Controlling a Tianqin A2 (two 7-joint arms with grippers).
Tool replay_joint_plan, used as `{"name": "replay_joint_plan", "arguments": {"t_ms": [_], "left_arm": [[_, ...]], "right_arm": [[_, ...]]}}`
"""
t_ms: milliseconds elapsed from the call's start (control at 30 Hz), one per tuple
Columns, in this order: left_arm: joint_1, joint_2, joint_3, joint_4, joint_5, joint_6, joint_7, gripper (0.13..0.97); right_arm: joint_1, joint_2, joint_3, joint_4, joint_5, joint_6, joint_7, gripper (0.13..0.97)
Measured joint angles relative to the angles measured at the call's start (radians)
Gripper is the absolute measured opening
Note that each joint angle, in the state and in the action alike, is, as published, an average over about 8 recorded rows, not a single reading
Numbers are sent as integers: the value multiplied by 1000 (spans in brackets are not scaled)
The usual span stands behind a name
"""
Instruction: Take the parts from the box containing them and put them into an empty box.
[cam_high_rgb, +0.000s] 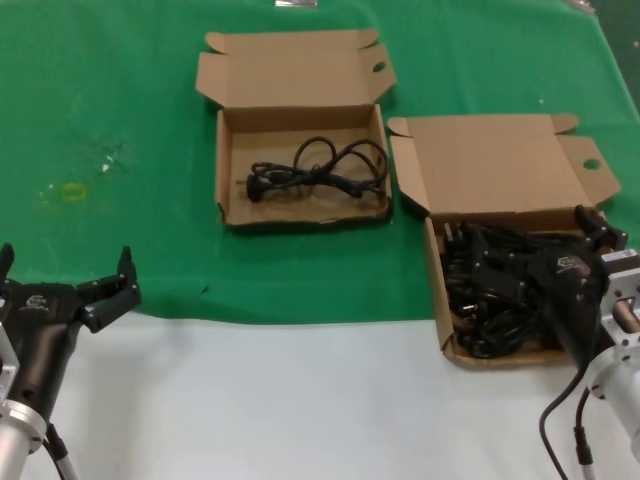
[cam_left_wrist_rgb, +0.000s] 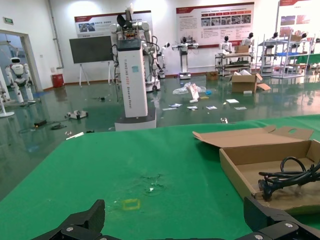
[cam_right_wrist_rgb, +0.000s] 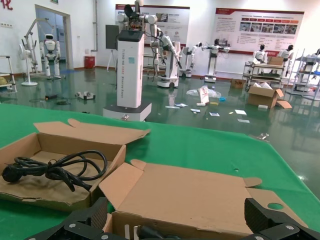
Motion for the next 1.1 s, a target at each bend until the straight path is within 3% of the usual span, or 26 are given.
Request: {"name": "replay_joint_plan", "arguments": {"t_ms": [1100], "left_arm": [[0, 0, 0, 0, 0, 0, 0, 966]], "right_arm": [[0, 0, 0, 0, 0, 0, 0, 966]]}}
